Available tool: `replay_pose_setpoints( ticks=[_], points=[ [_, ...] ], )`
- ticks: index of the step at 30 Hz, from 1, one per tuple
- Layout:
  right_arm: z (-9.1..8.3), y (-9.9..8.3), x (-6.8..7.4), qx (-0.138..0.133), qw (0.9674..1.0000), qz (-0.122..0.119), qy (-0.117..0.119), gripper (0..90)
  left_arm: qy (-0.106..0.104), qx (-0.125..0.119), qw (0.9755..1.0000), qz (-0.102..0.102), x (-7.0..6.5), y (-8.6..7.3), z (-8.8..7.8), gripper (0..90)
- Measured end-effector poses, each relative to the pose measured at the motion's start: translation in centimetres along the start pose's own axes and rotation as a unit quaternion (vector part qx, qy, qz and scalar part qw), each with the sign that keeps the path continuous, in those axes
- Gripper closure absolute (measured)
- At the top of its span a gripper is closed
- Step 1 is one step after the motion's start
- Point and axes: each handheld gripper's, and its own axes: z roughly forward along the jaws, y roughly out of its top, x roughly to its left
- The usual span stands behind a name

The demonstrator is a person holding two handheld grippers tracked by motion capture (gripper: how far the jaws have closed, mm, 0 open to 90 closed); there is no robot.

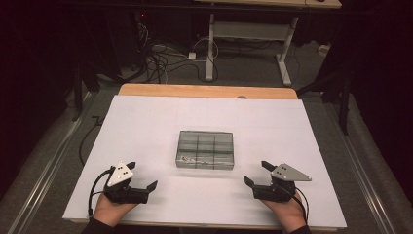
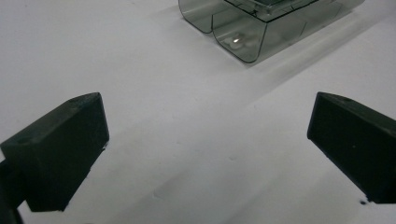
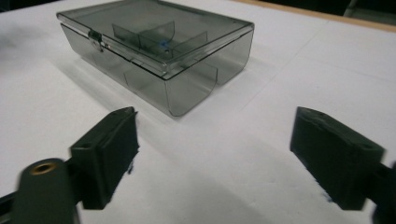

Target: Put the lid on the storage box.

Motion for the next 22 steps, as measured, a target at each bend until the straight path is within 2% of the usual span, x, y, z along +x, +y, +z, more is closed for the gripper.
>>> replay_pose_setpoints(
  ticks=[3, 7, 9, 11, 14, 16, 20, 22],
  points=[
    [-0.9, -0.1, 0.0, -0.016, 0.9998, -0.001, -0.006, 6.8, 0.002, -0.002, 1.0, 0.001, 0.0, -0.1, -0.2, 0.0],
    [-2.1, -0.4, -0.4, -0.039, 0.9991, 0.012, -0.012, 0.3, 0.001, -0.005, 1.0, -0.002, 0.1, -0.3, -0.2, 0.0],
    [-2.5, -0.6, -0.6, -0.044, 0.9987, 0.018, -0.017, 0.0, 0.0, -0.007, 1.0, -0.004, 0.1, -0.3, -0.1, 0.0],
    [-2.6, -0.6, -0.7, -0.045, 0.9987, 0.017, -0.019, 0.0, -0.003, -0.009, 0.9999, -0.003, -0.1, -0.2, 0.1, 0.0],
    [-2.3, -0.4, -0.6, -0.045, 0.9983, 0.021, -0.03, 0.0, -0.017, -0.014, 0.9997, -0.013, -0.3, 0.0, 0.3, 0.0],
    [-2.0, -0.4, -0.5, -0.042, 0.9985, 0.016, -0.03, 0.0, -0.016, -0.013, 0.9998, -0.006, -0.5, 0.1, 0.3, 0.0],
    [-1.8, -0.3, -0.3, -0.04, 0.9988, 0.007, -0.028, 0.0, -0.015, -0.014, 0.9998, -0.006, -0.7, 0.1, 0.2, 0.0],
    [-1.8, -0.3, -0.3, -0.039, 0.9988, 0.006, -0.027, 0.0, -0.013, -0.005, 0.9999, -0.006, -0.6, 0.1, 0.1, 0.0]
  ],
)
